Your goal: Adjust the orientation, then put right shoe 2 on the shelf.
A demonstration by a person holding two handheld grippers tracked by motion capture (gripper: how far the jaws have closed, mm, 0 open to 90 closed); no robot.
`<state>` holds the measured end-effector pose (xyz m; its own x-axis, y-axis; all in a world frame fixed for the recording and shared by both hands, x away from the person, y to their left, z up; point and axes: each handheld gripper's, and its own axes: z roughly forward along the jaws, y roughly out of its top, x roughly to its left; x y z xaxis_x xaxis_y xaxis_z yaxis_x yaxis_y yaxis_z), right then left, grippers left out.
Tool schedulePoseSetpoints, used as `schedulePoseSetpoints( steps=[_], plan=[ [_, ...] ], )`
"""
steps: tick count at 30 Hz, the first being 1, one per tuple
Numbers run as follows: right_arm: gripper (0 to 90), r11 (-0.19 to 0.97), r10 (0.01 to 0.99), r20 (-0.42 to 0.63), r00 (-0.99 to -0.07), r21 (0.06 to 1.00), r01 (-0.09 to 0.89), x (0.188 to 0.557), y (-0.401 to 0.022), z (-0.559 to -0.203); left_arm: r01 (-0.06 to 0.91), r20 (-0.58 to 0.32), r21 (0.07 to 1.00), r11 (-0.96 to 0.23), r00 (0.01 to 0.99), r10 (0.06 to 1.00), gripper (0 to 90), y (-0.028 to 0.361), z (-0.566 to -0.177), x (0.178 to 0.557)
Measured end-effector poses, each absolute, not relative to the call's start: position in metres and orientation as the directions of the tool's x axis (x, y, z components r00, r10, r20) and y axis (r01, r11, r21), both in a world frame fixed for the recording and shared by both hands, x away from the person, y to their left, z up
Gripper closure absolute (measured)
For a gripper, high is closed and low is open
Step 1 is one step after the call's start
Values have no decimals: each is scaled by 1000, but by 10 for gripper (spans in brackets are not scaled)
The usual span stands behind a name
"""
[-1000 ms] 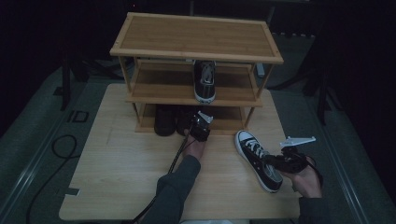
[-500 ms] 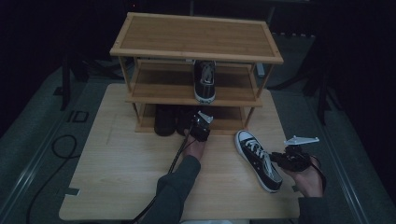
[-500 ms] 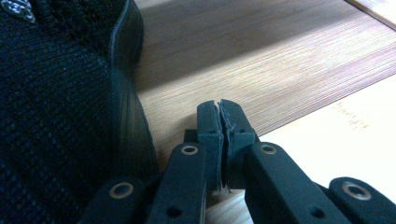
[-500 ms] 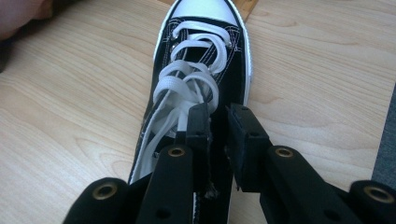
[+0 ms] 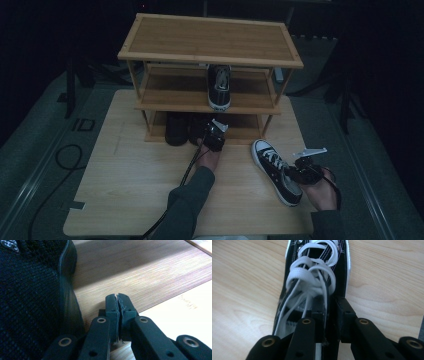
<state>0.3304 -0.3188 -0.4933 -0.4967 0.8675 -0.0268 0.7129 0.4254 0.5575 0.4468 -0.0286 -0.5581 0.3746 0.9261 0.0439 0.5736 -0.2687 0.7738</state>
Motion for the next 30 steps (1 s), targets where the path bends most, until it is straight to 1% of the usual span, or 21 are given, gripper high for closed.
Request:
schedulePoseSetpoints(
  steps=[1, 3, 5, 9, 11, 13, 30],
  plan=[
    [804, 431, 866, -34, -499, 557, 710, 332, -317, -495, 574, 44, 774, -269, 375, 926, 877, -29, -558, 447],
    [871, 432, 865, -36, -500, 560, 707, 333, -316, -496, 574, 43, 774, -269, 375, 926, 877, -28, -558, 447],
    [878, 430, 867, -40, -497, 567, 703, 332, -316, -494, 574, 43, 774, -268, 375, 926, 877, -28, -558, 447],
    [882, 400, 873, -9, -488, 587, 704, 331, -321, -494, 575, 43, 773, -269, 375, 926, 877, -28, -558, 447],
    [883, 366, 876, 34, -481, 604, 708, 330, -326, -494, 574, 44, 773, -270, 376, 926, 877, -28, -558, 447],
    [883, 355, 875, 49, -481, 610, 709, 330, -327, -494, 574, 45, 773, -271, 376, 925, 877, -28, -558, 447],
    [884, 322, 874, 86, -479, 635, 702, 329, -330, -491, 574, 44, 773, -271, 377, 925, 877, -28, -558, 447]
  ],
)
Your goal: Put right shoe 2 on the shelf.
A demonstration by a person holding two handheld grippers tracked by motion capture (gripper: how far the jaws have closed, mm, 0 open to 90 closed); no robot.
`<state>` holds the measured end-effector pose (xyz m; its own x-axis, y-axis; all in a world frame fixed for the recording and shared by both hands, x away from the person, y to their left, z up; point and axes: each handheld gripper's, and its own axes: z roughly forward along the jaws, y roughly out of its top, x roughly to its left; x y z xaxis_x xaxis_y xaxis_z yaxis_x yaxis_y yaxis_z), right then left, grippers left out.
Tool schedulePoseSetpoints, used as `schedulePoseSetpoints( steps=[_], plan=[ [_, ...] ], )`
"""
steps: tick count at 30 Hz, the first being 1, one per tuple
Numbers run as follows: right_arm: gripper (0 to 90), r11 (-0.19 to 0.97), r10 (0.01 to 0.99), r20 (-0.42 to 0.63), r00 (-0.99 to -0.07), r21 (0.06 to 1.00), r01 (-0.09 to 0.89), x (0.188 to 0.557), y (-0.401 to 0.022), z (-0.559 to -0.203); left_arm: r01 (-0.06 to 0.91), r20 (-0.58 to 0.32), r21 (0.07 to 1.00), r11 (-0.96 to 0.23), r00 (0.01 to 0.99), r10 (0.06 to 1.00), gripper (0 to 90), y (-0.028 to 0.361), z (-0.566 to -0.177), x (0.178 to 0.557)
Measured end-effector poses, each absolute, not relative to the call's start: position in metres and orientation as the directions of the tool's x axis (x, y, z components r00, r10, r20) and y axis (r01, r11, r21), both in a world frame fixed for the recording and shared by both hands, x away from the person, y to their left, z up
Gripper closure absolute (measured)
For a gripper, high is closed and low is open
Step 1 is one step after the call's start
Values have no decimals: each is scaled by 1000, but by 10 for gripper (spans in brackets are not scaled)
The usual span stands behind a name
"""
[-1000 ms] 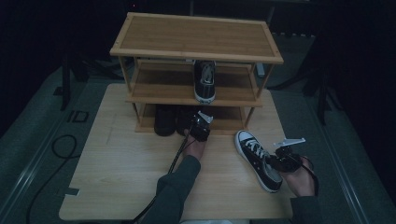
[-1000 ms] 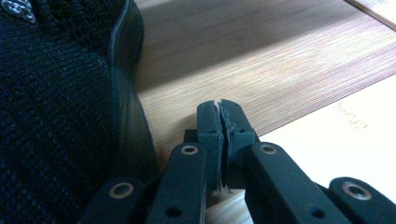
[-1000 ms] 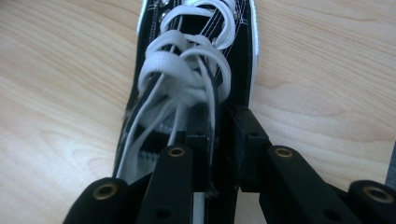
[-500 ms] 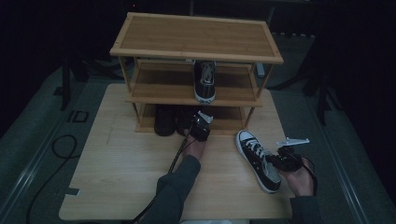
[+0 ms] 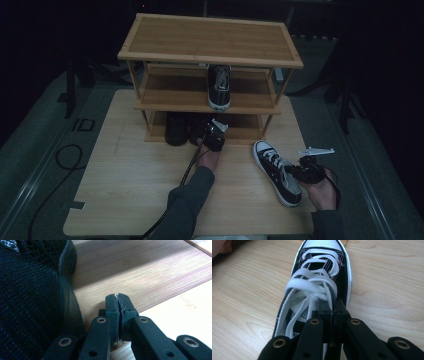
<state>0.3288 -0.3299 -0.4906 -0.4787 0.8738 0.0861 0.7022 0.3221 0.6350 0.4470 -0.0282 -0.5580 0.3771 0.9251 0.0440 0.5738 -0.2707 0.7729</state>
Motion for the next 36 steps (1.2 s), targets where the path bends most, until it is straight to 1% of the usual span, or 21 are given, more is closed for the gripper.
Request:
schedulePoseSetpoints(
  steps=[16, 27, 36],
  plan=[
    [883, 313, 862, 107, -495, 656, 687, 329, -327, -486, 574, 44, 773, -270, 376, 925, 876, -28, -558, 447],
    [883, 320, 849, 110, -517, 670, 669, 330, -321, -475, 574, 44, 773, -271, 377, 925, 876, -28, -558, 447],
    [883, 333, 836, 113, -538, 674, 659, 337, -315, -471, 574, 44, 772, -272, 379, 925, 876, -28, -558, 447]
  ],
)
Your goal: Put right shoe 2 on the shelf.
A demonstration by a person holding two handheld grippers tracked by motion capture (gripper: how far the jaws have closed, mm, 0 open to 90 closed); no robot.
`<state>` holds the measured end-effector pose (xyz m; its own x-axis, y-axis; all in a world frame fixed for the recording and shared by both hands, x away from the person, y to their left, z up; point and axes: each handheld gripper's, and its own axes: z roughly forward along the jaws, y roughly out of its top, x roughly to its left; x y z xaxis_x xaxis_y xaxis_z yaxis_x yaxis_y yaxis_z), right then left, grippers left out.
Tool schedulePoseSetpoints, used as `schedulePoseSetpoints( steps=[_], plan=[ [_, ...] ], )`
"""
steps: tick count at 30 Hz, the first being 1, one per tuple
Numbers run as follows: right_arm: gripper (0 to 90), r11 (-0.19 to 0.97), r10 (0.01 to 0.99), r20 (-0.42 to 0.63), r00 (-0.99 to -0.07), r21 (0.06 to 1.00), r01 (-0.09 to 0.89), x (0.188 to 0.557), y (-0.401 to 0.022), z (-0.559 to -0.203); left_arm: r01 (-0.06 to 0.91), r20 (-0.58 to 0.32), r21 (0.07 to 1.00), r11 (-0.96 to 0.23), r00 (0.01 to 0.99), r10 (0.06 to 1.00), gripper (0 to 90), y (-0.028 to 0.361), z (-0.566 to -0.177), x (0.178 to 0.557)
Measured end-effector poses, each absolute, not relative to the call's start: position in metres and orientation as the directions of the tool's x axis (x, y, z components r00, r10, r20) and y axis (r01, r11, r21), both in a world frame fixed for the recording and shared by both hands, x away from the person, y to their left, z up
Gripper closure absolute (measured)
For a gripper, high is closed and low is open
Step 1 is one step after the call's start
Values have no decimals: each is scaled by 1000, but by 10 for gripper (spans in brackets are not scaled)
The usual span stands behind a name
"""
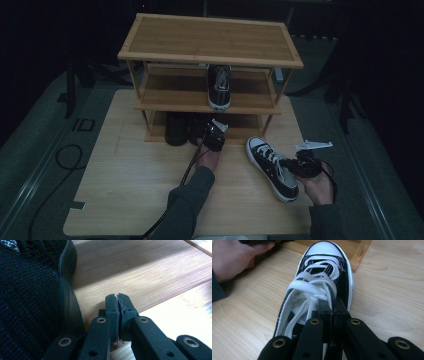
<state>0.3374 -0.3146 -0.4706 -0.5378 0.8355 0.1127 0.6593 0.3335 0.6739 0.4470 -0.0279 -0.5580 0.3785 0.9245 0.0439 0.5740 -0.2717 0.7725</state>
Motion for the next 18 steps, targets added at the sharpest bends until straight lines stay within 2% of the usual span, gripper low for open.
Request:
schedulePoseSetpoints(
  steps=[18],
  plan=[
    [883, 343, 815, 125, -566, 684, 644, 346, -307, -461, 574, 44, 772, -272, 379, 924, 876, -28, -558, 447]
  ],
)
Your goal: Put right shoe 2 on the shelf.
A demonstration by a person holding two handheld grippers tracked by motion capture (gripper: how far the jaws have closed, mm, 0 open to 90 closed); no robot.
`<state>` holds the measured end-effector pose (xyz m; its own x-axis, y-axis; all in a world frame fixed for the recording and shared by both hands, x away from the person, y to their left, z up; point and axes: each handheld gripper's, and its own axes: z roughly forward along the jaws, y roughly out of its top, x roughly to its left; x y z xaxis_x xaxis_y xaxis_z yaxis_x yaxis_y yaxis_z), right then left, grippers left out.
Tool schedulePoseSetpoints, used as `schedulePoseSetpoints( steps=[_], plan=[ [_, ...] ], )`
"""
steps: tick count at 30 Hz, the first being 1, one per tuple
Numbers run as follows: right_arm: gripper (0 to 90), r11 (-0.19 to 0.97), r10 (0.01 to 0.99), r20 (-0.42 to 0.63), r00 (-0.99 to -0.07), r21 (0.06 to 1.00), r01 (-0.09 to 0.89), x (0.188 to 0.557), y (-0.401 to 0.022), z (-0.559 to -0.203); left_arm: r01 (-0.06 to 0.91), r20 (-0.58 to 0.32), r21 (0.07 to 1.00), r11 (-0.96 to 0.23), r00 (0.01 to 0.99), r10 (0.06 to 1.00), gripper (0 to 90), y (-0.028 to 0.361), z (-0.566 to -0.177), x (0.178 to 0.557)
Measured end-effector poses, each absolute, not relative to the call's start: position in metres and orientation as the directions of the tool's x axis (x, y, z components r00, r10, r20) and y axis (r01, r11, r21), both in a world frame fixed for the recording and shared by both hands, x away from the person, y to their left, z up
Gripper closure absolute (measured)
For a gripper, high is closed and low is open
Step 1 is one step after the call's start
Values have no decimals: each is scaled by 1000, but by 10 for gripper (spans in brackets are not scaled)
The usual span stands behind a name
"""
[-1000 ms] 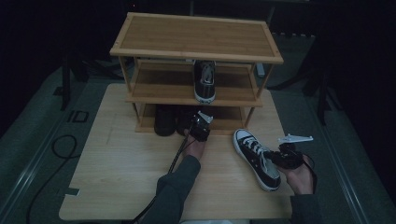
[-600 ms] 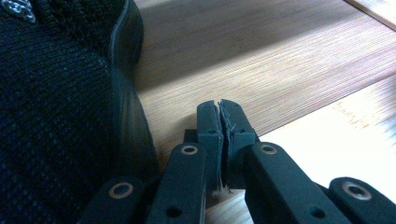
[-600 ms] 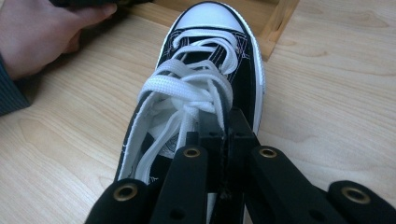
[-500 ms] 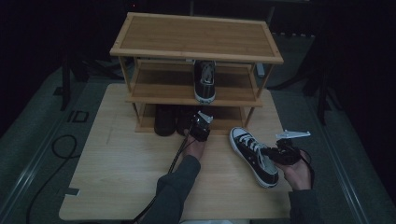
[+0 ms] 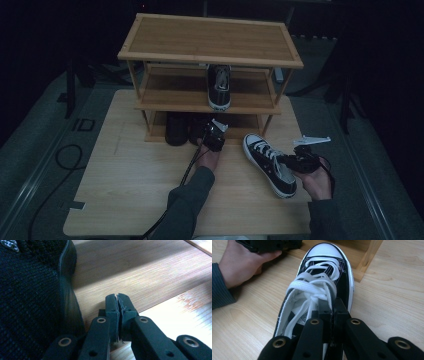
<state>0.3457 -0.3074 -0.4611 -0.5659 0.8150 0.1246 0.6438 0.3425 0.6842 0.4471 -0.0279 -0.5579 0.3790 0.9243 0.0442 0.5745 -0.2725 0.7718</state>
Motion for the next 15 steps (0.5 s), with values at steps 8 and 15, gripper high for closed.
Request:
schedulePoseSetpoints(
  steps=[8, 15],
  plan=[
    [883, 342, 802, 130, -583, 701, 626, 347, -303, -451, 574, 44, 772, -272, 379, 924, 876, -28, -558, 447],
    [882, 358, 780, 127, -612, 711, 605, 351, -298, -445, 575, 44, 771, -273, 379, 924, 876, -28, -558, 447]
  ],
)
